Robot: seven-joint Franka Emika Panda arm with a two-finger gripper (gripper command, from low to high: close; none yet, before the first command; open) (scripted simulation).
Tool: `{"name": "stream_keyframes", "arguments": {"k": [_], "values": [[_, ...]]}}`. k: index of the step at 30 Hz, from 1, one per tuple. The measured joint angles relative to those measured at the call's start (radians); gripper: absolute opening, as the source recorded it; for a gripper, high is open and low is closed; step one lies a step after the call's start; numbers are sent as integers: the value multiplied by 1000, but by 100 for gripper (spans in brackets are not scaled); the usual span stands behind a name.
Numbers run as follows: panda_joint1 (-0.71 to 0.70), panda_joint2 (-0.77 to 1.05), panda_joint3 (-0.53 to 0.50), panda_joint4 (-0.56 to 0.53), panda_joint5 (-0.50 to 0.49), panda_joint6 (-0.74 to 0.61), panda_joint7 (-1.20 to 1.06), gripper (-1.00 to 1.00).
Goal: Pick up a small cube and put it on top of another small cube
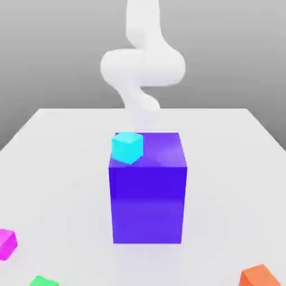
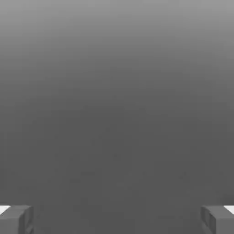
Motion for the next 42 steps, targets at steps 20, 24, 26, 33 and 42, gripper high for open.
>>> {"name": "stream_keyframes", "arguments": {"k": [20,24,26,33,42], "values": [[-432,730,-42,-16,-132,225,770,0],[-471,870,-67,-21,-75,276,864,0],[-495,938,-78,-24,-28,301,898,0],[-559,1185,-64,2,82,449,928,0],[-561,1181,-63,1,81,447,931,-100]]}}
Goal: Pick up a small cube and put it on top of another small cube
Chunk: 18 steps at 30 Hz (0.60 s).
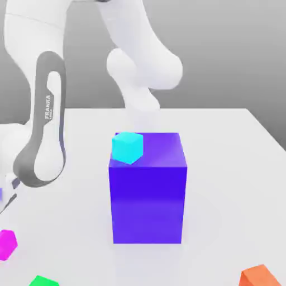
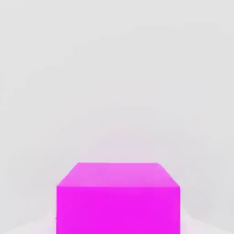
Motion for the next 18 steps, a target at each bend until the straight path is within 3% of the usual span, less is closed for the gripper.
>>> {"name": "stream_keyframes", "arguments": {"k": [4,18], "values": [[11,-120,-4,-20,-21,-99,4,-100],[149,-129,166,142,-124,-275,-236,-100]]}}
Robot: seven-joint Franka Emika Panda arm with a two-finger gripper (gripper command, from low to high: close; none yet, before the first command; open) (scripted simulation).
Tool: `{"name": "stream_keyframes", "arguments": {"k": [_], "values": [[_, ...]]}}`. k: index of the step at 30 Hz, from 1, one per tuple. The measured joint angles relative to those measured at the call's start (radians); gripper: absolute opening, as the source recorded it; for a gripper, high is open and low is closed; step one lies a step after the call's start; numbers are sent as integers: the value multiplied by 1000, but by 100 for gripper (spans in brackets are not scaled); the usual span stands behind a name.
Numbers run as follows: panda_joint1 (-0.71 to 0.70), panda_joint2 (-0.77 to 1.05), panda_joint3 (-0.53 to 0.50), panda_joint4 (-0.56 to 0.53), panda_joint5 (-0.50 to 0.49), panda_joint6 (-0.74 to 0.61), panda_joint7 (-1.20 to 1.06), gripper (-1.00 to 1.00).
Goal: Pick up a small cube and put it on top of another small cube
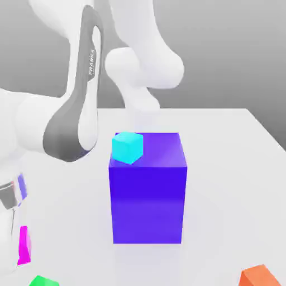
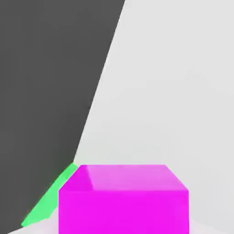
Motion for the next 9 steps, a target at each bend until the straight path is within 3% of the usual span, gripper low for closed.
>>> {"name": "stream_keyframes", "arguments": {"k": [3,4,9], "values": [[17,82,-2,14,-21,67,-2,-100],[22,113,-8,17,-28,95,1,100],[22,113,-7,17,-27,95,1,100]]}}
